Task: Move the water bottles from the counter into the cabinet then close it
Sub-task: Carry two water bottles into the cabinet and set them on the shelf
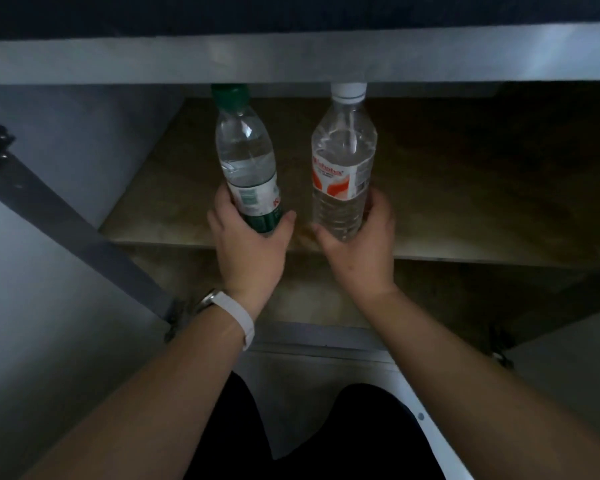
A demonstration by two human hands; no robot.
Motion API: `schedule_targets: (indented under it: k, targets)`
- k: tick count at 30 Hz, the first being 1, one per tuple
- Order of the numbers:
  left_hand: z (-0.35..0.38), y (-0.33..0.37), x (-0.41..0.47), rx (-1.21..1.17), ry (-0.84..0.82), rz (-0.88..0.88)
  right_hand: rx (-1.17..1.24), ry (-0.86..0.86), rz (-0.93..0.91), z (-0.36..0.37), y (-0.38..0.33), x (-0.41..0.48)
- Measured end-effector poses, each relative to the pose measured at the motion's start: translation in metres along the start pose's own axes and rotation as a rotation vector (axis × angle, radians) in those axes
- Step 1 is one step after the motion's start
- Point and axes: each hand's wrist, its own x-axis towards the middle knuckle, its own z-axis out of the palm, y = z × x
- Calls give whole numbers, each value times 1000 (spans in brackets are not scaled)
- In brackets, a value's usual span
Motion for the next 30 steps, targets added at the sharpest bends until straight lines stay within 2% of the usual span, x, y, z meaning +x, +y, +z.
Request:
schedule_targets:
  k: [7,14,21,24,30]
  targets:
    - [17,-2,6,-17,60,-27,-50,132,-11,27,-2,-2]
    - [10,-18,28,-113,-16,12,-121,-8,-44,18,3,23]
    - [13,-17,65,-54,-86,29,46,-111,39,7,13,59]
    - [22,-15,85,-46,-103,43,35,-107,-26,7,15,84]
    - [43,-21,112,-54,-27,132,-13,-63,-165,20,14,137]
